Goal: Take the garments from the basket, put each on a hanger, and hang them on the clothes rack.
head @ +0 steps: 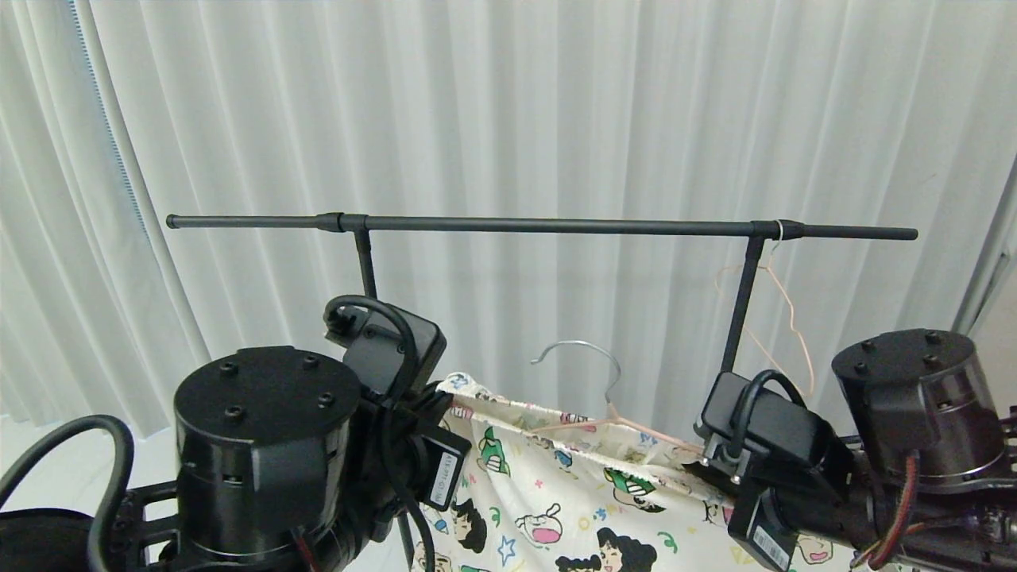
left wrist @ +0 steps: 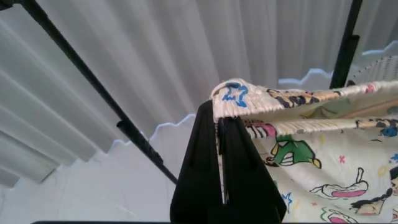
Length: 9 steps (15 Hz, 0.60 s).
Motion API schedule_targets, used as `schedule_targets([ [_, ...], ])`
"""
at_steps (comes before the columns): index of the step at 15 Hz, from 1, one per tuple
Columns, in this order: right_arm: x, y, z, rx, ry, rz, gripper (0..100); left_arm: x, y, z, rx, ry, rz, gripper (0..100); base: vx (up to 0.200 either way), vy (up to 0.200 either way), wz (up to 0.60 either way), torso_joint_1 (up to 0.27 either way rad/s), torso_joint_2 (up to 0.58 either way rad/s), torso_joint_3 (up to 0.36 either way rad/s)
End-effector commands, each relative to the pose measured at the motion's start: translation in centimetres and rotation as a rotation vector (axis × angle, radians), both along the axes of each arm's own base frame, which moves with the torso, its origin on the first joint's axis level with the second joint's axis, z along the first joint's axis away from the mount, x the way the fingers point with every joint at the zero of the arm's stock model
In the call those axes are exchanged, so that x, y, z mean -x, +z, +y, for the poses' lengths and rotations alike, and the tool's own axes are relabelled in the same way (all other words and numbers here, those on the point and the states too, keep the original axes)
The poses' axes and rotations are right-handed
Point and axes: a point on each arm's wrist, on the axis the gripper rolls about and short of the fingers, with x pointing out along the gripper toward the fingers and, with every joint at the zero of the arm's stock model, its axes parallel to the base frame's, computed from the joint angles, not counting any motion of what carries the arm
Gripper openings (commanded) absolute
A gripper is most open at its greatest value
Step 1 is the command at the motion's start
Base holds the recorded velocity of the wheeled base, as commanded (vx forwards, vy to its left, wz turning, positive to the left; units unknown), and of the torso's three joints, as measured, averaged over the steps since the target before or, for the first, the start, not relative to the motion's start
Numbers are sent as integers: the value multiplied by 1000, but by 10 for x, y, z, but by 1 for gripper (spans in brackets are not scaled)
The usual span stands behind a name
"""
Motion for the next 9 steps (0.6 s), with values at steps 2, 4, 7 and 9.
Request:
schedule_targets([
  [2,-1,4,1,-48,-10,-12,0,4,0,-1,10,-50,10,0,0,0,0,0,0,0],
  [4,-1,7,2,-84,-26,-9,0,9,3,-3,28,-95,11,0,0,0,0,0,0,0],
  [7,-1,7,2,-89,-29,-9,0,11,6,-1,37,-102,3,0,0,0,0,0,0,0],
  [9,-2,7,2,-88,-31,-10,0,13,8,1,47,-101,-3,0,0,0,0,0,0,0],
])
